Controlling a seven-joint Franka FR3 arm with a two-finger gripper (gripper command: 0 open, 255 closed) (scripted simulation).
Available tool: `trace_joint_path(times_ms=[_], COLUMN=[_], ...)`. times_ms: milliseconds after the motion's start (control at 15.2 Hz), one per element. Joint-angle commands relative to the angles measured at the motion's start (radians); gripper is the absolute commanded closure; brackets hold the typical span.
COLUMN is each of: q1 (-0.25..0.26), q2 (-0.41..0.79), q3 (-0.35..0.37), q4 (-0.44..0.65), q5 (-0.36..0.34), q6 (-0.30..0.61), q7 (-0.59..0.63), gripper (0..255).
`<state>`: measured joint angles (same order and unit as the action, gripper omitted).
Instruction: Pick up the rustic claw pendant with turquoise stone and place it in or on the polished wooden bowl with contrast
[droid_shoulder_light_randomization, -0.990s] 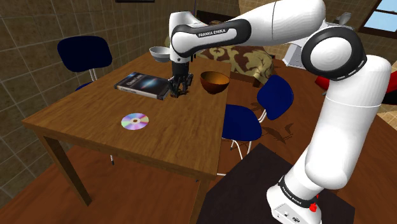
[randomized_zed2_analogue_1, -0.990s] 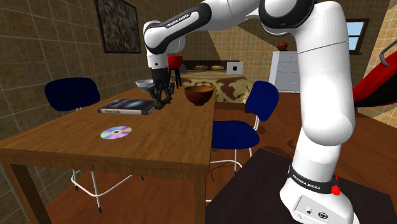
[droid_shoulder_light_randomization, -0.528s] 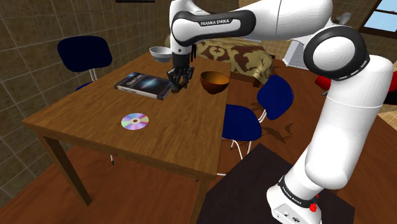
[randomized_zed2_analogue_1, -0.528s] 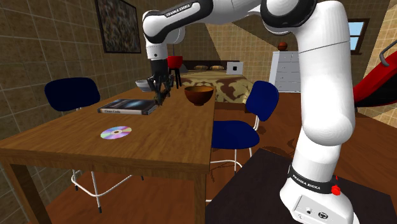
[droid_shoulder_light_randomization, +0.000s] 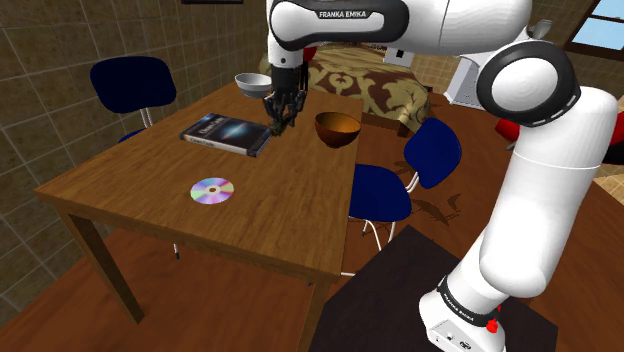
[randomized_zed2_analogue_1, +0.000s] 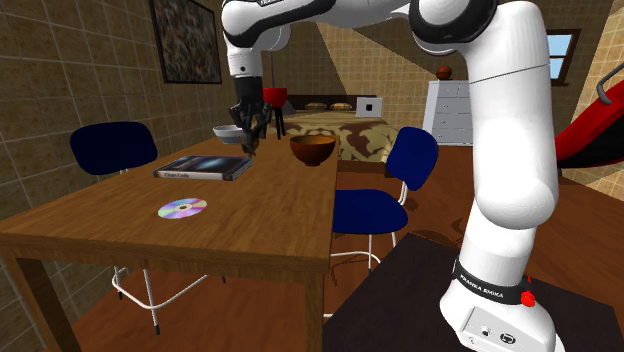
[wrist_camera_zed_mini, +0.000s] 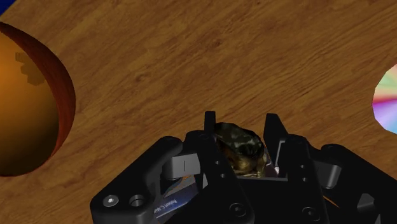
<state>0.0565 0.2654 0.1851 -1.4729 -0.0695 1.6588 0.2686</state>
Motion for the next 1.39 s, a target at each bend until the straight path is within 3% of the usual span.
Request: trace_joint_path(times_ms=[0,396,858,1320], q1=[0.001,0.005,-0.099,-0.193], q2=[0.001,0.013,-0.066,-0.093], q3=[0.000,0.001,-0.056,-0.120], q4=[0.029,0.117,0.006,-0.033], q5=[0.000,-0.002,0.012,0.016], q6=[-0.028,-0.104,-0.065,-0.046], q7=[-0.001,-0.002,-0.157,-0.314], gripper=[255,255,255,255])
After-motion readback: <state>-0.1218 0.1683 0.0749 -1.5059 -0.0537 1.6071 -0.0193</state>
